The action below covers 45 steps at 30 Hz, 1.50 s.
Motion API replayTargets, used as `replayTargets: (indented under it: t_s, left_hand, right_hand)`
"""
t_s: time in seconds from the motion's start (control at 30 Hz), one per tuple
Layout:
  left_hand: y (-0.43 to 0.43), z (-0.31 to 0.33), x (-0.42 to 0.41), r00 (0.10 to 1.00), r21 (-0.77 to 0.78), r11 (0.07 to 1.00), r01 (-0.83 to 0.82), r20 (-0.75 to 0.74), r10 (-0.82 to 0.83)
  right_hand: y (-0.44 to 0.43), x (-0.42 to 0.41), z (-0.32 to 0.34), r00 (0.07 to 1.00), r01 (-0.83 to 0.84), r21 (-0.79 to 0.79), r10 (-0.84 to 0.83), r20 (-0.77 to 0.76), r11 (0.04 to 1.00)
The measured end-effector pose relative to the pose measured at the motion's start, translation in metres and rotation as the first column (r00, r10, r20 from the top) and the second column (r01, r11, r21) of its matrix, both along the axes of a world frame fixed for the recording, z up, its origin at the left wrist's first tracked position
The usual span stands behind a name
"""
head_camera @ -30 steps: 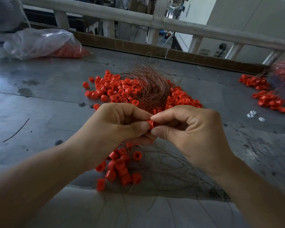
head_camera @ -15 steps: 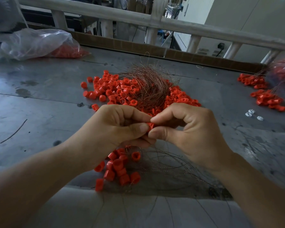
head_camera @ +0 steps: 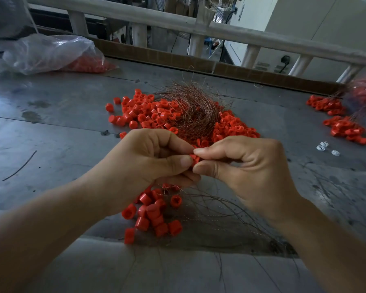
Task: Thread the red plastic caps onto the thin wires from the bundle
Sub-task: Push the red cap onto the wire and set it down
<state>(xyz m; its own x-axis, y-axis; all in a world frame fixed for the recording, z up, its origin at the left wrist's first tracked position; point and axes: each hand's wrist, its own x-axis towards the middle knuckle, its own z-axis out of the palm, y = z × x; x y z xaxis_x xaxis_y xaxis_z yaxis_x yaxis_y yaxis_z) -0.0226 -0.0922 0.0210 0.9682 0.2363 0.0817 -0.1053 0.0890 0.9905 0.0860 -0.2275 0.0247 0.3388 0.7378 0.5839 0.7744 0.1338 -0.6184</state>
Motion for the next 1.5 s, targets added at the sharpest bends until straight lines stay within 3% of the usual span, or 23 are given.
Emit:
replayTargets:
  t_s: [0.1,0.27,0.53,0.63,0.73,0.87,1.03,1.17,1.5]
  left_hand:
    - [-0.001,-0.001,0.002,0.999,0.003,0.999,-0.045,0.012,0.045]
    - [-0.001,-0.004,0.001,0.999,0.017,0.999,-0.047,0.001,0.047]
    - [0.005,0.0,-0.002,0.987,-0.021,0.994,0.112,-0.112,-0.113]
    - [0.007,0.003,-0.004,0.976,-0.012,0.985,0.17,-0.135,-0.171]
    - [0.007,0.002,-0.005,0.972,-0.016,0.983,0.186,-0.143,-0.186]
    - [0.007,0.002,-0.005,0.979,-0.081,0.977,0.196,-0.048,-0.2]
    - [0.0,-0.003,-0.004,0.994,0.171,0.979,0.108,0.007,-0.111]
    - [-0.005,-0.002,-0.006,0.99,0.13,0.986,0.109,0.07,-0.119]
    - [0.005,0.006,-0.003,0.989,0.077,0.989,0.126,0.064,-0.131]
  right_hand:
    - [0.001,-0.002,-0.005,0.986,0.054,0.043,-0.06,0.158,0.998]
    - [0.001,-0.003,-0.007,0.962,0.073,0.036,-0.08,0.26,0.997]
    - [-0.003,0.0,0.002,0.989,-0.089,-0.115,0.074,-0.131,0.989]
    - [-0.004,0.001,0.003,0.979,-0.133,-0.202,0.097,-0.179,0.97]
    - [-0.003,0.001,0.004,0.984,-0.171,-0.273,0.152,-0.089,0.947]
    - [-0.003,0.001,0.006,0.994,-0.095,-0.234,0.105,0.03,0.968]
    - [-0.004,-0.005,0.005,0.983,-0.012,-0.225,0.052,0.174,0.974]
    - [-0.002,-0.009,0.005,0.98,0.007,-0.183,0.03,0.196,0.983]
    - [-0.003,-0.007,0.009,0.99,-0.095,-0.164,0.076,-0.12,0.982]
